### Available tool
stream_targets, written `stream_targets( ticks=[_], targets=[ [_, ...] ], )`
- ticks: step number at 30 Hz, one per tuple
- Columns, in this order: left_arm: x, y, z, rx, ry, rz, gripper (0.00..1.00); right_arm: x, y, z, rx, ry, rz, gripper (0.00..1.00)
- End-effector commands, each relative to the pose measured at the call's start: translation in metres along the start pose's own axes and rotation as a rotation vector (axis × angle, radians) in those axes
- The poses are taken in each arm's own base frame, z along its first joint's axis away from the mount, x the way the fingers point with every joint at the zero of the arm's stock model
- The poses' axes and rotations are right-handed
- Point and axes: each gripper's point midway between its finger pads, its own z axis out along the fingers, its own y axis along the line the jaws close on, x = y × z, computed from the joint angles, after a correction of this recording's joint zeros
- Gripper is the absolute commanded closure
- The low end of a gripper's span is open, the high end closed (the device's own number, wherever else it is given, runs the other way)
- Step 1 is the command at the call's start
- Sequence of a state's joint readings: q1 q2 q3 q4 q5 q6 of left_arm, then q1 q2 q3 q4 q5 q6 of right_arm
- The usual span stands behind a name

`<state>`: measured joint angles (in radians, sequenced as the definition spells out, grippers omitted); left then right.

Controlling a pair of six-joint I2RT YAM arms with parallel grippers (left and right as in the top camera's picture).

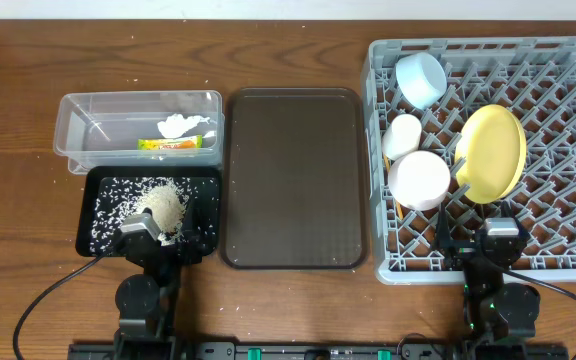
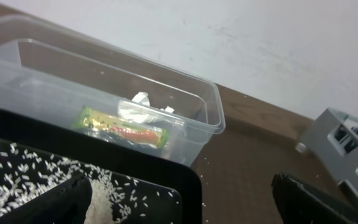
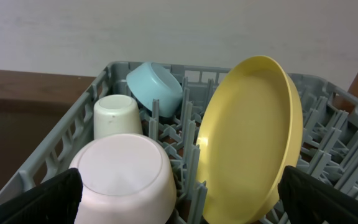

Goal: Sort waste into correct bins and load items into the dishwasher rack

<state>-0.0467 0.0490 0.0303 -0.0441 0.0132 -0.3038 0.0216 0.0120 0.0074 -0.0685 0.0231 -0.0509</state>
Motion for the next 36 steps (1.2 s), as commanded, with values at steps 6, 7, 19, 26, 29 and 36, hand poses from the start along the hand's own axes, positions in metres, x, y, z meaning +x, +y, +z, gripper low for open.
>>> stream_targets(
  ticks=[6, 7, 19, 26, 29, 36],
  targets=[
    [0.018, -0.008, 0.001, 0.076, 0.046, 0.313, 0.05, 0.001, -0.004, 0.0, 0.021, 0.0, 0.018, 0.01],
    [0.017, -0.01, 0.0, 0.085, 0.042, 0.339, 0.05, 0.0, -0.004, 0.0, 0.021, -0.001, 0.018, 0.01],
    [0.01, -0.008, -0.001, 0.08, 0.006, 0.476, 0.05, 0.001, -0.004, 0.0, 0.021, 0.0, 0.018, 0.01],
    [0.01, -0.006, -0.001, 0.069, 0.005, 0.478, 0.05, 0.0, -0.004, 0.0, 0.021, -0.001, 0.018, 0.01],
    [0.009, -0.005, -0.001, 0.06, 0.004, 0.469, 0.05, 0.0, -0.004, 0.0, 0.021, -0.001, 0.018, 0.01],
    [0.008, -0.001, -0.001, 0.036, 0.003, 0.433, 0.05, 0.0, -0.004, 0.0, 0.021, -0.001, 0.018, 0.01]
  ],
)
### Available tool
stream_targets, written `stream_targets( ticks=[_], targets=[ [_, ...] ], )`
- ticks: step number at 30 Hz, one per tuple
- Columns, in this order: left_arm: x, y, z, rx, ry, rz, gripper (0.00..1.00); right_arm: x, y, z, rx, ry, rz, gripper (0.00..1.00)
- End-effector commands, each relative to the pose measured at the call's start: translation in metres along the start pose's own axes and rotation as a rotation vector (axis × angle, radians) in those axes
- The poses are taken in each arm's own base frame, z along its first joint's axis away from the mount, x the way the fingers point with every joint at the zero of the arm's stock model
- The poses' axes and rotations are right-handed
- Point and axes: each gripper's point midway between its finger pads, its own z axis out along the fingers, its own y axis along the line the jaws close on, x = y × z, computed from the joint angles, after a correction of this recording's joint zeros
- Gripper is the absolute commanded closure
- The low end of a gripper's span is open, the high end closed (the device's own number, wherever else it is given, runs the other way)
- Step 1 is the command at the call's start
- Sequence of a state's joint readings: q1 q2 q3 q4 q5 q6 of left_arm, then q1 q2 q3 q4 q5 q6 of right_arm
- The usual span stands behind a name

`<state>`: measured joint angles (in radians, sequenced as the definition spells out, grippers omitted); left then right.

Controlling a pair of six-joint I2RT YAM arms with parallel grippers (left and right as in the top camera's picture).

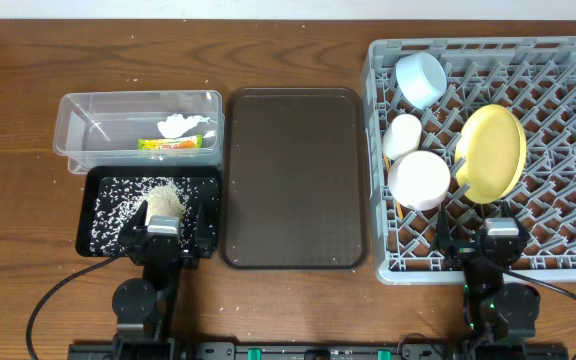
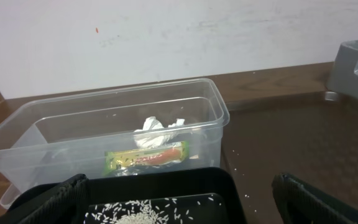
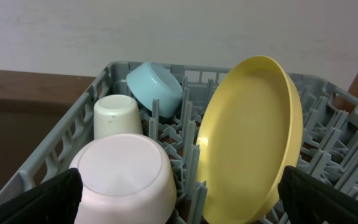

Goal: Sort waste into correct bins and load items into the dishwasher rack

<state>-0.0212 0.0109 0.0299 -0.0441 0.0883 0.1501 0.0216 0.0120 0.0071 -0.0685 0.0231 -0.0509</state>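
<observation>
A clear bin [image 1: 73, 125] at the back left holds a green-orange wrapper [image 2: 146, 158] and crumpled white paper [image 2: 156, 129]. In front of it a black tray [image 1: 103, 210] carries spilled rice [image 1: 165, 200]. My left gripper [image 1: 164, 226] hangs open over that tray's near edge, facing the bin, with nothing between its fingers [image 2: 48, 198]. The grey dishwasher rack [image 1: 568, 60] on the right holds a blue cup [image 3: 156, 86], a white cup [image 3: 117, 116], an upturned white bowl [image 3: 124, 174] and a yellow plate [image 3: 250, 140] on edge. My right gripper [image 1: 499, 234] stands open and empty at the rack's near edge.
A brown serving tray [image 1: 293, 180] lies bare between the black tray and the rack. Loose rice grains dot the wooden table [image 1: 28, 250] around the black tray. A white wall closes off the far side in both wrist views.
My left gripper has turned and shifted a little to the right; it now faces the clear bin squarely, where before it pointed toward the bin's right end. The right gripper has not moved.
</observation>
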Motion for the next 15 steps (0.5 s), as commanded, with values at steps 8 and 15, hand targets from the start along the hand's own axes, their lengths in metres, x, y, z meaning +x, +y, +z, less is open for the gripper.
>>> stream_targets(
  ticks=[8, 15],
  targets=[
    [0.0152, 0.0018, 0.0015, -0.013, 0.036, -0.018, 0.05, 0.0005, -0.0045, -0.0003, 0.021, -0.001, 0.018, 0.01],
    [0.0156, 0.0076, 0.0013, -0.036, 0.037, -0.021, 0.05, 0.0003, -0.0045, -0.0003, 0.021, -0.001, 0.018, 0.01]
  ],
)
